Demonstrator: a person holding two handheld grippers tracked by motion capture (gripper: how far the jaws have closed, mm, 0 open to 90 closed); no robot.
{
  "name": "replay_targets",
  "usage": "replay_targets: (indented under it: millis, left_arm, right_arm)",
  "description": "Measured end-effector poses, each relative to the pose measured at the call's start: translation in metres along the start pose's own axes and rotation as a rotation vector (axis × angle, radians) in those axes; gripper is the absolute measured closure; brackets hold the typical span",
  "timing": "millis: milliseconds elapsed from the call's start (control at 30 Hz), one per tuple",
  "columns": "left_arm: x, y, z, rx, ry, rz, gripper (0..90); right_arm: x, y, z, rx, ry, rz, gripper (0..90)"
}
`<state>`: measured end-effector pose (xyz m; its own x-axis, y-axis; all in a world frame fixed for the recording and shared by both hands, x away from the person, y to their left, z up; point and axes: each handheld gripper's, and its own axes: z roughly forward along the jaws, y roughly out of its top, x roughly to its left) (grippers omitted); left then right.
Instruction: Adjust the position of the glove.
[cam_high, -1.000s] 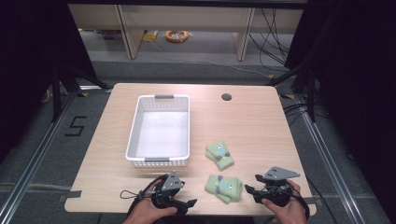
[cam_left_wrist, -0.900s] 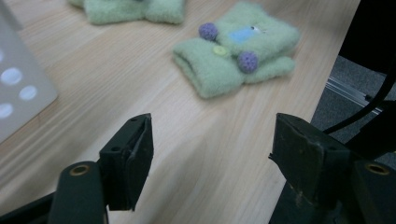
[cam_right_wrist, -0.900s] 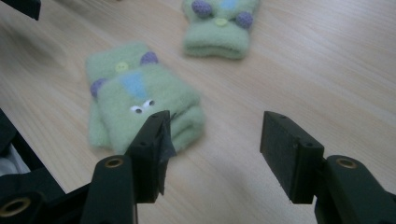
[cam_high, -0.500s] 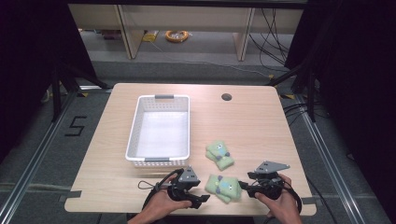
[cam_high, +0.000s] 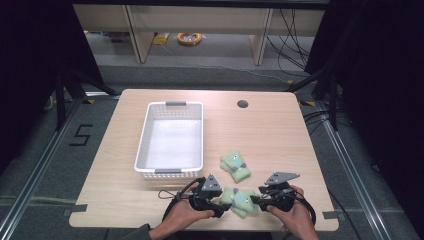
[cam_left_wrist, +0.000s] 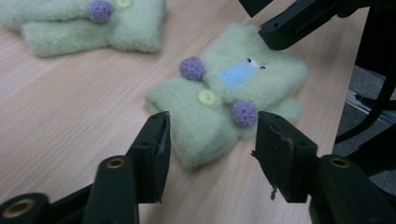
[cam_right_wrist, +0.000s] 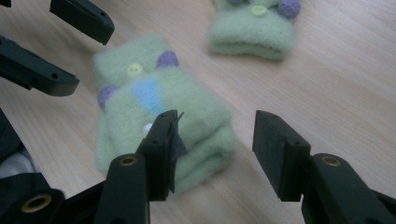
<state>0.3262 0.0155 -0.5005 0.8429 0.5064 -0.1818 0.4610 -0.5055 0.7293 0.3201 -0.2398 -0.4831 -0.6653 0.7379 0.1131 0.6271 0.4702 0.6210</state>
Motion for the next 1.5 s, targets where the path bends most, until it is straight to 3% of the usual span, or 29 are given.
replay_targets:
  millis: [33,133,167,233,300,333,367,467,500,533,567,600,633,667,767,833,867,900,967,1000,1033,1167,1200,1300,1333,1367,1400,1467,1500]
  left_arm:
    - [-0.001,0.000,0.002,-0.005,-0.002,-0.018,47.3]
    - [-0.002,0.001,0.006,0.014,-0.001,-0.008,49.6]
    - [-0.002,0.001,0.007,0.022,-0.004,0.009,49.8]
    - [-0.002,0.001,0.009,0.040,0.002,0.023,50.4]
    - [-0.002,0.000,0.010,0.028,0.001,-0.007,52.9]
    - [0.001,0.001,0.008,0.046,0.004,0.025,52.9]
    - [0.001,0.000,0.009,0.052,0.022,0.019,56.6]
    - [0.003,-0.001,0.010,0.061,0.022,0.034,60.8]
    - [0.001,-0.001,0.010,0.068,0.021,0.016,63.4]
    - [0.002,-0.001,0.009,0.083,0.026,0.042,63.4]
    - [0.000,-0.002,0.010,0.066,0.033,0.030,68.2]
    - [0.001,-0.002,0.009,0.077,0.030,0.053,68.2]
    - [-0.002,-0.003,0.010,0.062,0.036,0.039,70.4]
    - [-0.001,-0.002,0.009,0.079,0.031,0.064,72.5]
    - [-0.004,-0.003,0.009,0.065,0.033,0.064,78.4]
    - [-0.005,-0.003,0.005,0.077,0.032,0.110,79.3]
    - [-0.009,-0.005,0.005,0.060,0.026,0.076,79.9]
    - [-0.009,-0.006,0.003,0.063,0.030,0.082,80.4]
    - [-0.010,-0.008,-0.001,0.059,0.023,0.087,80.8]
    - [-0.009,-0.009,-0.005,0.067,0.026,0.108,80.8]
    - [-0.011,-0.011,-0.007,0.057,0.023,0.082,80.9]
    - [-0.005,-0.018,-0.016,0.066,0.028,0.085,80.8]
    - [-0.005,-0.021,-0.018,0.060,0.017,0.061,80.8]
    - [-0.004,-0.023,-0.021,0.065,0.018,0.064,80.8]
    - [-0.005,-0.025,-0.021,0.060,0.015,0.042,80.7]
    - [-0.004,-0.026,-0.022,0.055,0.015,0.047,80.7]
    - [-0.004,-0.027,-0.024,0.067,0.013,0.058,80.4]
    - [-0.004,-0.027,-0.024,0.070,0.011,0.064,80.0]
    - [-0.005,-0.028,-0.023,0.066,0.014,0.053,79.4]
  right_arm:
    - [0.000,0.000,0.001,-0.004,-0.003,-0.002,52.5]
    - [0.000,0.000,0.004,0.010,-0.001,0.001,53.4]
    - [-0.002,-0.001,0.005,0.025,-0.006,-0.021,54.3]
    - [-0.002,-0.001,0.006,0.031,-0.005,-0.012,55.2]
    - [-0.002,-0.002,0.009,0.033,0.002,0.012,56.5]
    - [-0.002,-0.002,0.009,0.033,0.002,0.012,56.5]
    - [-0.003,-0.002,0.010,0.037,0.007,0.010,59.3]
    - [-0.003,-0.002,0.011,0.041,0.017,0.007,61.8]
    - [-0.003,-0.001,0.011,0.060,0.027,0.005,65.3]
    - [-0.003,-0.001,0.011,0.060,0.027,0.005,65.3]
    - [-0.003,-0.001,0.013,0.059,0.038,0.009,68.4]
    - [-0.003,-0.001,0.013,0.059,0.038,0.009,68.4]
    - [-0.003,-0.001,0.013,0.058,0.040,0.004,71.0]
    - [-0.004,0.000,0.013,0.056,0.039,-0.006,73.5]
    - [-0.003,0.000,0.015,0.036,0.036,-0.042,79.8]
    - [0.000,0.003,0.012,0.060,0.041,-0.050,81.4]
    - [-0.001,0.003,0.013,0.055,0.037,-0.074,81.8]
    - [0.000,0.003,0.014,0.033,0.036,-0.075,82.1]
    - [0.000,0.006,0.014,0.038,0.042,-0.089,82.2]
    - [0.001,0.008,0.013,0.046,0.048,-0.086,82.2]
    - [0.002,0.010,0.014,0.036,0.052,-0.091,82.2]
    - [0.011,0.018,0.015,0.036,0.068,-0.116,82.1]
    - [0.016,0.021,0.017,0.047,0.080,-0.107,82.1]
    - [0.019,0.022,0.019,0.053,0.092,-0.102,82.0]
    - [0.019,0.022,0.020,0.051,0.092,-0.112,81.9]
    - [0.022,0.022,0.022,0.045,0.099,-0.094,81.9]
    - [0.020,0.022,0.022,0.046,0.096,-0.124,81.5]
    - [0.020,0.021,0.024,0.036,0.093,-0.138,81.4]
    - [0.022,0.020,0.024,0.049,0.103,-0.105,81.1]
